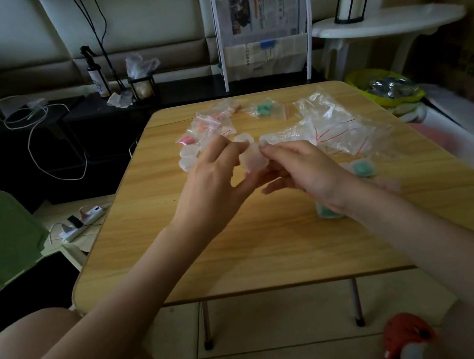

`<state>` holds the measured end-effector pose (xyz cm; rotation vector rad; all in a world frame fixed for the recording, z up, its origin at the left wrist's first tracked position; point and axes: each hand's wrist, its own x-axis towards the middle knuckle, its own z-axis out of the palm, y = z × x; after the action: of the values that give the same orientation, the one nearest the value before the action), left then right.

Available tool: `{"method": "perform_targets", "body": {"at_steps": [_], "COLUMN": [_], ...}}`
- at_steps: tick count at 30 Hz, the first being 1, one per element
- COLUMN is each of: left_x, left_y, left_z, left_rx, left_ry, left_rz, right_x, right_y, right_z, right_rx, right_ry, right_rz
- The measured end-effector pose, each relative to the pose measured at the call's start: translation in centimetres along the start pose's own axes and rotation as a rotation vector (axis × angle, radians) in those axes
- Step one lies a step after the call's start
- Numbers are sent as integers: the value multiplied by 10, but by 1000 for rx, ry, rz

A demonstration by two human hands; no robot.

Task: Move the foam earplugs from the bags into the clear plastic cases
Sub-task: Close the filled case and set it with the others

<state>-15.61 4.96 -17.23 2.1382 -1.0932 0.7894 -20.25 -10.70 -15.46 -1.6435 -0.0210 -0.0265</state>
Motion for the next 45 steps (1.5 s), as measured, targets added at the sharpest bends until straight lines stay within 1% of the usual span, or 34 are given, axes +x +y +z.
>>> {"method": "perform_targets", "body": {"at_steps": [3, 6, 8, 11, 13, 15, 17, 19, 21, 23, 25, 27, 29, 30, 31, 33, 35, 38, 41, 45], "left_x": [0, 3, 4, 6, 7, 9, 10, 11, 12, 12, 11, 10, 11, 11, 11, 10, 10, 11, 11, 12], "left_y": [4, 5, 9, 13, 11, 10, 9, 10, 12, 12, 12, 12, 10, 8, 7, 5, 5, 8, 8, 10], "left_z": [1, -1, -4, -5, -4, -3, -2, -3, -3, -5, -4, -2, 0, 1, 1, 2, 2, 2, 1, 0], "left_rx": [-18, -83, -146, -325, -489, -705, -891, -1055, -1250, -1357, -1416, -1456, -1460, -1459, -1460, -1465, -1486, -1542, -1567, -1625], "left_ry": [22, 56, 57, 15, -87, -238, -371, -478, -592, -675, -710, -669, -556, -496, -445, -376, -333, -283, -242, -193], "left_rz": [11, -31, -124, -369, -581, -792, -930, -1012, -1084, -1132, -1144, -1185, -1262, -1297, -1319, -1331, -1323, -1324, -1328, -1344], "right_x": [1, 1, 1, 3, 5, 6, 6, 5, 6, 7, 9, 11, 9, 7, 5, 2, 1, 1, 1, 1], "right_y": [1, 2, 1, 0, 2, 6, 9, 11, 12, 11, 13, 17, 22, 22, 22, 22, 22, 29, 34, 33], "right_z": [1, -2, -5, -7, -8, -9, -9, -9, -10, -11, -11, -10, -9, -7, -6, -3, 1, 7, 7, 7], "right_rx": [67, 167, 184, 172, 166, 137, 78, -48, -193, -273, -313, -390, -464, -487, -523, -631, -733, -841, -912, -1030], "right_ry": [17, 24, 35, 101, 153, 177, 193, 197, 196, 200, 223, 317, 428, 446, 438, 369, 272, 171, 159, 170], "right_rz": [48, 86, 82, 65, 76, 98, 111, 79, 3, -60, -105, -193, -347, -434, -516, -627, -661, -632, -644, -725]}}
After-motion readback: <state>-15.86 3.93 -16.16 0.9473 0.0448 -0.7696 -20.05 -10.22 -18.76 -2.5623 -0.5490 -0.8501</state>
